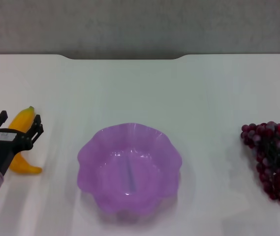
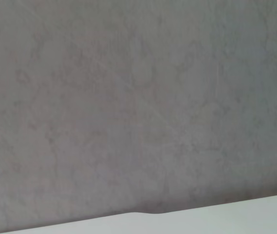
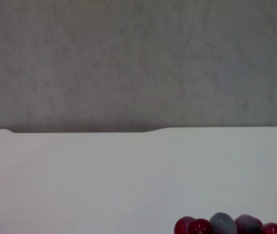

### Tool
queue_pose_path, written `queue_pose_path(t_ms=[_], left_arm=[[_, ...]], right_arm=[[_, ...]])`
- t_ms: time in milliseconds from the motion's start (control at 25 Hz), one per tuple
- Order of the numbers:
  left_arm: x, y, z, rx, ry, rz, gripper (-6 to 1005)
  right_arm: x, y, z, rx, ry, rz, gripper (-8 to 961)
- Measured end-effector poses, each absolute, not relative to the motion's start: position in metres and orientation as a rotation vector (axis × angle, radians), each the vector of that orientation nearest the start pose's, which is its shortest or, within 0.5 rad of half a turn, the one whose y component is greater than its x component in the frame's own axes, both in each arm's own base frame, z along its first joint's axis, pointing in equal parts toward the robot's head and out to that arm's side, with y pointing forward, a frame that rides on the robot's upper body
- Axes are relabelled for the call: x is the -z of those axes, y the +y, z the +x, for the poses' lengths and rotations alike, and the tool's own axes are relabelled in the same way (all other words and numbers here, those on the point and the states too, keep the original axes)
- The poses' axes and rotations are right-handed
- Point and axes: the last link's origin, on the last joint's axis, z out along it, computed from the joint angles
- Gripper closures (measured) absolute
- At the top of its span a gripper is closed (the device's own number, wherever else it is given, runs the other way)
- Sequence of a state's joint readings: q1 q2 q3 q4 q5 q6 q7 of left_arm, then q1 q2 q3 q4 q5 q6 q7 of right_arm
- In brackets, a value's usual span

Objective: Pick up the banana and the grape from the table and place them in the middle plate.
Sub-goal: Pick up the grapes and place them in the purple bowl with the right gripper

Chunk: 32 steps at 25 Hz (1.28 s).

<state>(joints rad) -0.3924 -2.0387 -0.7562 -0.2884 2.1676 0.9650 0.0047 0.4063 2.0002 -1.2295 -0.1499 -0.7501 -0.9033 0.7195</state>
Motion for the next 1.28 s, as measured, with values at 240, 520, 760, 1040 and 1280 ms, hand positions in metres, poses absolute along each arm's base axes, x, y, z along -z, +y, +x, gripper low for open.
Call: queue_pose_path(t_ms=[240, 520, 760, 1040, 1280], left_arm=[[0.028, 0.328, -0.345, 0.505, -0.608, -1.654, 106], [0.027, 0.328, -0.346, 0.502, -0.608, -1.653, 105], [0.027, 0.328, -0.346, 0.502, -0.606, -1.653, 105], [0.027, 0.329, -0.345, 0.489, -0.586, -1.659, 106], [0.028, 0.329, -0.344, 0.489, -0.585, -1.658, 106]], right_arm=[[0.001, 0.329, 0.371, -0.57, 0.802, -1.91, 647], [-0.016, 0.34, 0.353, -0.673, 0.706, -1.899, 655], [-0.028, 0.353, 0.322, -0.81, 0.604, -1.942, 666], [-0.016, 0.363, 0.271, -0.891, 0.458, -2.213, 669], [0.001, 0.368, 0.234, -0.883, 0.326, -2.456, 676]])
